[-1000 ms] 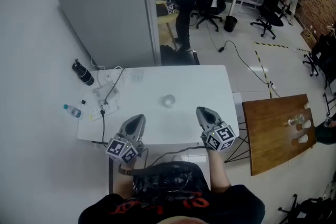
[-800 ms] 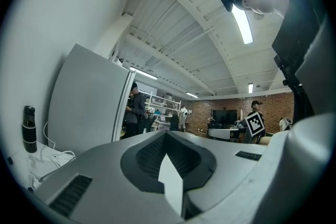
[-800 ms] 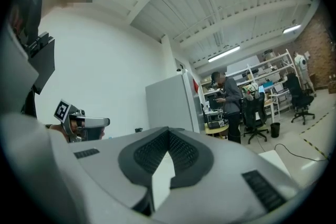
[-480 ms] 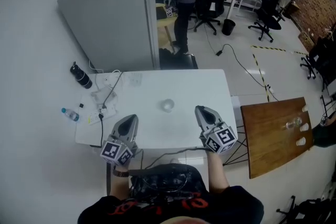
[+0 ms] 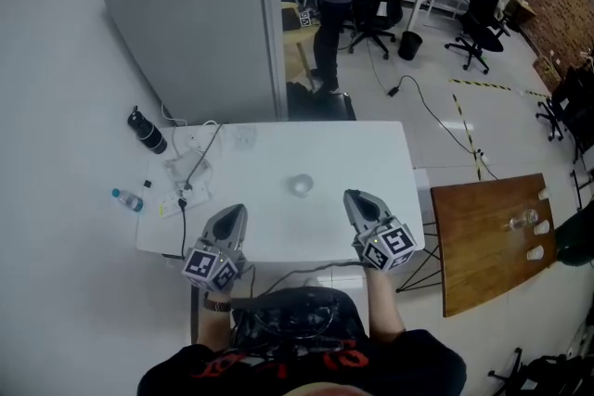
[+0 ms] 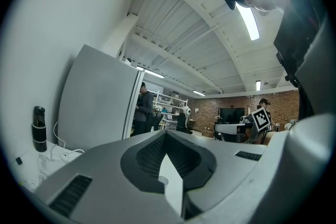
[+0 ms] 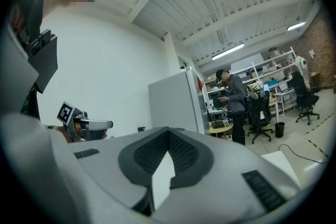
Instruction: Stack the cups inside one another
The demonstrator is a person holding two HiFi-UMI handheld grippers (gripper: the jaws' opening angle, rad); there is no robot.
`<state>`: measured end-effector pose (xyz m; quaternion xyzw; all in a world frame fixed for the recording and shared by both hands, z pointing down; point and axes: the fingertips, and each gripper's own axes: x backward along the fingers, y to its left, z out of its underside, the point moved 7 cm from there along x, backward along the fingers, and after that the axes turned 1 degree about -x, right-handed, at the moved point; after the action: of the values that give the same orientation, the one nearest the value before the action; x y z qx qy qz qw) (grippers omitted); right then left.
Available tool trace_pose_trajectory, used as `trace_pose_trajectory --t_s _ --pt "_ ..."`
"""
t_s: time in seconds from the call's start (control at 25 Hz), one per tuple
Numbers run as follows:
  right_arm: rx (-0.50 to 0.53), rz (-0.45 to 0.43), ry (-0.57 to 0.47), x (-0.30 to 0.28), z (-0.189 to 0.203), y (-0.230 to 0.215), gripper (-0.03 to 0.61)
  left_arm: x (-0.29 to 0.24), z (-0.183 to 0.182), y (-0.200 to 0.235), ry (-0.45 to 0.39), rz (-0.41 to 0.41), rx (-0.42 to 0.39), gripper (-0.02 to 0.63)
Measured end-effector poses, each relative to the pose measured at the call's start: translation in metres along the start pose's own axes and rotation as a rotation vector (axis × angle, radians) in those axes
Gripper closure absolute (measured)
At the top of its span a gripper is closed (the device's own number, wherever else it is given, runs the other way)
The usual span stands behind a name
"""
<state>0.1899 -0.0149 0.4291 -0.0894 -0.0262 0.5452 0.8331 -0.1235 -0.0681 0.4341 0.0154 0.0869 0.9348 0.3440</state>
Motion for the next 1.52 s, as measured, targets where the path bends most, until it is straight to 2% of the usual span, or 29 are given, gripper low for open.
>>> trace_pose_trajectory --t_s 0.52,0.64,1.52 --pt "0.075 -0.032 -0.004 -0.017 -0.006 0.011 0.575 0.000 -0.006 0.008 -0.025 -0.011 -0.007 0.623" --pt "0.081 -0.026 -0.001 -0.018 -0.007 0.011 0.575 0.002 -0.001 0.010 -0.008 -0.012 -0.001 0.623" --pt "0.040 -0.020 0.025 -0.023 0.000 0.007 0.575 0.001 0.003 0.017 -0.004 0.001 0.043 0.622"
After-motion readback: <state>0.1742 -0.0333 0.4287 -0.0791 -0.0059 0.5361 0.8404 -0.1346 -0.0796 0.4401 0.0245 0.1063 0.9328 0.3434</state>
